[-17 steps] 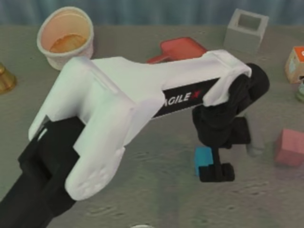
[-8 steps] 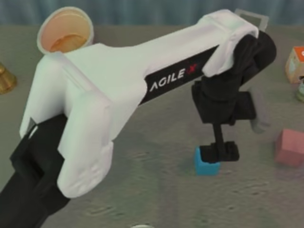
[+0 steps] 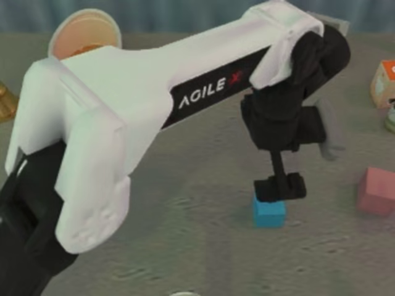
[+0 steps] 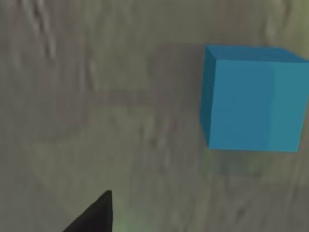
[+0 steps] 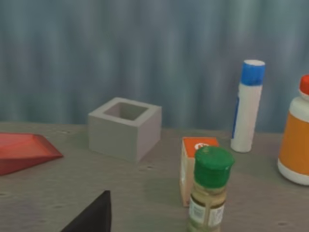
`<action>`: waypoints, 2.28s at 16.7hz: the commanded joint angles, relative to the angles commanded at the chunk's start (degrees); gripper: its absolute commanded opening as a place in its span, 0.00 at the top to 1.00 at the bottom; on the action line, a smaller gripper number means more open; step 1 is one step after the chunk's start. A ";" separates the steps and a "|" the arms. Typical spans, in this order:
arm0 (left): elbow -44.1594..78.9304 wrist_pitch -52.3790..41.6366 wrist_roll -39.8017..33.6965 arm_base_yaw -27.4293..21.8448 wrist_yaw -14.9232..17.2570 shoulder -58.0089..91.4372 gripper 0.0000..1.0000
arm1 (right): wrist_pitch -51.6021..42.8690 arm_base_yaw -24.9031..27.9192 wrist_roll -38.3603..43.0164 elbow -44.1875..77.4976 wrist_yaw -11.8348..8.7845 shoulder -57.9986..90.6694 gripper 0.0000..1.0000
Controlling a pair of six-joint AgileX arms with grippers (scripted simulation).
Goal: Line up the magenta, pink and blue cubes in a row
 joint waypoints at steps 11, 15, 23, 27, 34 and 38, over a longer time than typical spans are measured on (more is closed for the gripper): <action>-48.78 27.72 -15.11 22.48 -1.55 -54.74 0.00 | -22.09 2.87 -25.54 28.68 0.09 40.79 0.00; -73.70 41.24 -21.96 32.13 -1.96 -81.46 0.00 | -32.70 4.18 -37.41 41.36 0.32 62.42 0.00; -113.08 65.40 -33.03 46.19 -1.76 -122.56 0.00 | -49.47 6.38 -56.61 62.87 0.43 93.99 0.00; -123.64 73.01 -36.46 49.77 -1.38 -134.69 0.00 | -53.76 6.96 -62.02 69.54 0.27 102.49 0.00; -126.58 75.31 -37.53 50.77 -1.25 -137.99 0.00 | -54.89 7.14 -63.57 71.52 0.17 104.90 0.00; -126.58 75.31 -37.53 50.77 -1.25 -137.99 0.00 | -52.84 6.93 -63.76 70.79 0.18 106.33 0.00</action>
